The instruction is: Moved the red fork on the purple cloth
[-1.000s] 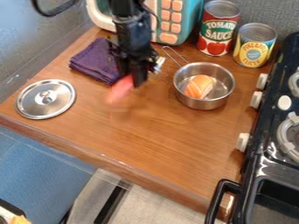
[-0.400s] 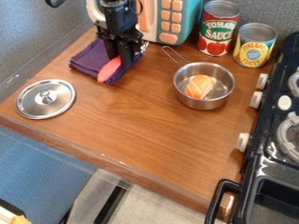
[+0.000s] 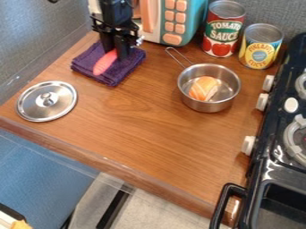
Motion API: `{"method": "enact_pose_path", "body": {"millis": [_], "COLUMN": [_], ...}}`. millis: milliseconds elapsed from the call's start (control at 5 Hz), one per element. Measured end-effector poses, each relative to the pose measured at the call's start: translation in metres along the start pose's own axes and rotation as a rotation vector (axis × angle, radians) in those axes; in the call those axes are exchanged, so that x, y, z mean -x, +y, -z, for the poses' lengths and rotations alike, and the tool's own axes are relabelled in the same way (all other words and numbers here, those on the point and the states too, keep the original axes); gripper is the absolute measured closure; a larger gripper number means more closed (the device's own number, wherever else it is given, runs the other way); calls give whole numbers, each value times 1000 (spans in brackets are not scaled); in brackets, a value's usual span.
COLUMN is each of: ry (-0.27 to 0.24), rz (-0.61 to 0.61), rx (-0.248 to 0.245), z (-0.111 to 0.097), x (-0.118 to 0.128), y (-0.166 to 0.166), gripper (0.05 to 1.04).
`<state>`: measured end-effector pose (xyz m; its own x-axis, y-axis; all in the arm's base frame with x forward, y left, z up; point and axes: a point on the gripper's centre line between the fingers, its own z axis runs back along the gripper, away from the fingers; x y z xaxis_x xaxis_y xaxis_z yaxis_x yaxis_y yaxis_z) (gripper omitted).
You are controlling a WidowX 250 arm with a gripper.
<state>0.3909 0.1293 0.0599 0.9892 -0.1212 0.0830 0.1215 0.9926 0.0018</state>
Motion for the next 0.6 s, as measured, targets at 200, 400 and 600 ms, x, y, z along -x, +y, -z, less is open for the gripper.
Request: {"method": "enact_pose_path", "body": {"millis": [200,400,600], "ry": [23,30,35], "rz": [-15,-20,-21], "rx": [-26,-43,-54], "z": [8,7,7], "x": [2,5,7], "y": [11,19,23], "gripper": [717,670,365]}}
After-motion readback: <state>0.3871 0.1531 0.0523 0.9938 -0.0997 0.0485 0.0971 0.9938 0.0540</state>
